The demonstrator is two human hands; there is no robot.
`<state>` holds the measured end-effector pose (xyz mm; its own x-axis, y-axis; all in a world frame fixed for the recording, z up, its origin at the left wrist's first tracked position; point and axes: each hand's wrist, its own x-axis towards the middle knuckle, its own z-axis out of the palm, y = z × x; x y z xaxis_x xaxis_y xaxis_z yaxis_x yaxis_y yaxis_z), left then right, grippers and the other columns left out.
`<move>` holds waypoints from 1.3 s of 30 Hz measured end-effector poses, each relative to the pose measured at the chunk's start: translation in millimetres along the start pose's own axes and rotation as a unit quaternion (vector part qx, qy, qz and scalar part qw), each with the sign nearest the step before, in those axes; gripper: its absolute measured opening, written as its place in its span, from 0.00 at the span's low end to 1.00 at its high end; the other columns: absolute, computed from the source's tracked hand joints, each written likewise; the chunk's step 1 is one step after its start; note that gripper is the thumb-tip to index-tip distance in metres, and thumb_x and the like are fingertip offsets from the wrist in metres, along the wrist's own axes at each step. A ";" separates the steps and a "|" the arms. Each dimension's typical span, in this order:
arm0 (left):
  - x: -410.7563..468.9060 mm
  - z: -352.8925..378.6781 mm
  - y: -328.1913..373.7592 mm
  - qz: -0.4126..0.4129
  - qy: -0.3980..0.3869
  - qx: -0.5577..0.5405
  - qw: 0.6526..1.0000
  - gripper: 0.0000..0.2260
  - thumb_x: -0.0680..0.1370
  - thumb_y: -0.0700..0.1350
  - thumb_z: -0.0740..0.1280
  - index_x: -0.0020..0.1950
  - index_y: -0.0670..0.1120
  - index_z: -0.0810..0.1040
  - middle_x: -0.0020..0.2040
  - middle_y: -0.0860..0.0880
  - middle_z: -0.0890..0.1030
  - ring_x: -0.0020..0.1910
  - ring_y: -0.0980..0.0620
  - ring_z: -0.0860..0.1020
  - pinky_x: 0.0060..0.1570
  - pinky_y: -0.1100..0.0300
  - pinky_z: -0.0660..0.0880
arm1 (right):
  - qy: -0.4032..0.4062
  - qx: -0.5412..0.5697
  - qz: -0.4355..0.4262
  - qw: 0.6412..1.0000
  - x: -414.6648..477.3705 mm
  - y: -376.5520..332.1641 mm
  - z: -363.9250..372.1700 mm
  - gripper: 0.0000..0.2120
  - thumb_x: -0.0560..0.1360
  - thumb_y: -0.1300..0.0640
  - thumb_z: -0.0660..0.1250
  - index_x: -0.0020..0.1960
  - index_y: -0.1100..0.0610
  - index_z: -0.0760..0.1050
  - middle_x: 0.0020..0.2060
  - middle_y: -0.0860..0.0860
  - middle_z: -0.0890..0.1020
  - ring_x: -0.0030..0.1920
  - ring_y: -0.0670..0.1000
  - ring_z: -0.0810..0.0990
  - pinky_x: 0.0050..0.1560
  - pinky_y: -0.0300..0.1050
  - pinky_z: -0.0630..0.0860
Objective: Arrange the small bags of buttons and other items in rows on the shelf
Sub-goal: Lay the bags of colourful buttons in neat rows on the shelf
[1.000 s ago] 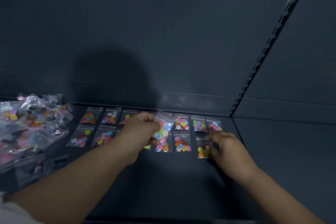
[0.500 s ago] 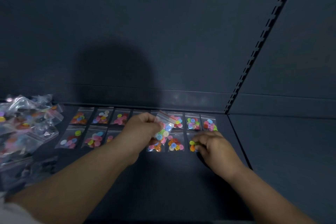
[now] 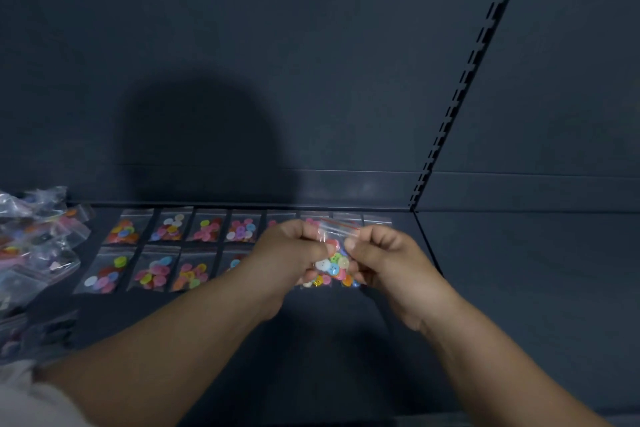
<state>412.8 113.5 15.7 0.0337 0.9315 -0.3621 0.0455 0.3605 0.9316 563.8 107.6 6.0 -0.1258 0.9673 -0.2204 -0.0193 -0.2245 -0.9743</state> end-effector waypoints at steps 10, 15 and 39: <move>0.3 10.6 -10.8 0.143 -0.018 0.274 0.951 0.07 0.77 0.44 0.67 0.55 0.49 0.76 0.50 0.54 0.78 0.47 0.58 0.77 0.44 0.67 0.73 | 0.090 -0.120 0.076 0.986 2.2 5.6 -64.6 0.06 0.76 0.63 0.66 0.40 0.57 0.76 0.30 0.51 0.78 0.30 0.47 0.75 0.33 0.39 0.73; 1.0 14.7 -20.8 0.296 -0.044 0.477 0.826 0.13 0.79 0.46 0.63 0.63 0.49 0.74 0.53 0.54 0.73 0.52 0.57 0.70 0.52 0.65 0.67 | 0.129 -0.214 0.069 0.966 14.9 20.1 -76.1 0.00 0.74 0.63 0.67 0.45 0.60 0.76 0.31 0.53 0.79 0.29 0.47 0.75 0.28 0.34 0.72; 17.6 17.5 -40.1 0.267 -0.182 0.658 0.680 0.29 0.80 0.58 0.55 0.78 0.51 0.50 0.78 0.52 0.50 0.76 0.56 0.47 0.73 0.55 0.37 | 0.031 -0.586 -0.188 0.787 11.0 43.2 -67.7 0.10 0.75 0.60 0.66 0.55 0.55 0.80 0.62 0.51 0.78 0.62 0.54 0.73 0.59 0.33 0.61</move>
<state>429.0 114.6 -28.6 0.6305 0.7525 -0.1901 0.7757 -0.6028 0.1867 628.7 116.5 -41.7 -0.2794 0.9517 0.1272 0.8904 0.3064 -0.3366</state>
